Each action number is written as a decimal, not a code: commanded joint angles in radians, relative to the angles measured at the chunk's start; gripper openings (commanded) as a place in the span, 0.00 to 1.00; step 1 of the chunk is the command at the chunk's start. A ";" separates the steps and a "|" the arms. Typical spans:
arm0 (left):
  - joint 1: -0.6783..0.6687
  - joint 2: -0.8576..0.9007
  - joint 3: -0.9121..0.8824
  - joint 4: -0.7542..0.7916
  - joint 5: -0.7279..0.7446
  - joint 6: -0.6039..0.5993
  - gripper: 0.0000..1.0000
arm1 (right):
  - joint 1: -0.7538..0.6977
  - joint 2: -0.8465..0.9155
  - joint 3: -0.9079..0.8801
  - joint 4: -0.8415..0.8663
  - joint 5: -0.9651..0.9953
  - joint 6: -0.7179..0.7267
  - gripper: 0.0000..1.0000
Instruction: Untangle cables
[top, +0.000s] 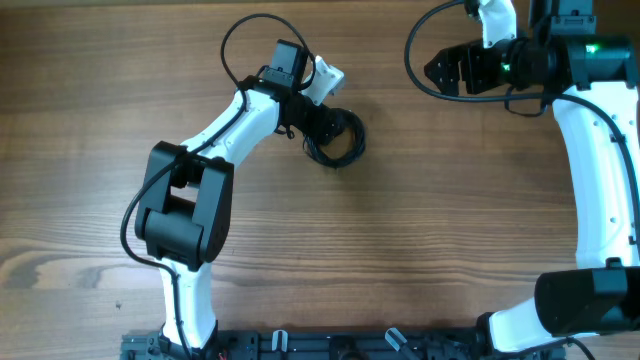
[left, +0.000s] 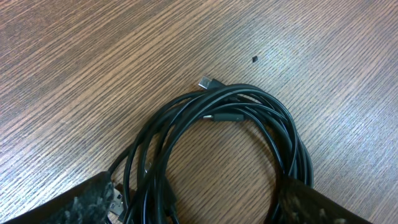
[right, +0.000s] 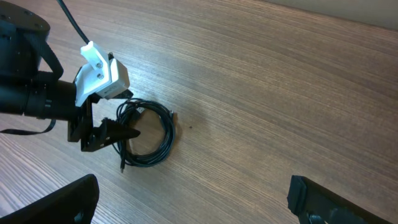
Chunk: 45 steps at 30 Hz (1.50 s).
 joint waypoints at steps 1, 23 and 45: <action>-0.002 0.010 0.017 0.006 0.013 0.013 0.89 | -0.001 0.016 0.020 -0.004 -0.025 -0.019 1.00; -0.003 0.055 0.016 0.023 0.013 0.012 0.52 | -0.001 0.016 0.020 -0.002 -0.043 -0.018 1.00; -0.002 -0.129 0.017 -0.027 -0.035 0.013 0.11 | -0.001 0.016 0.019 -0.002 0.120 0.100 1.00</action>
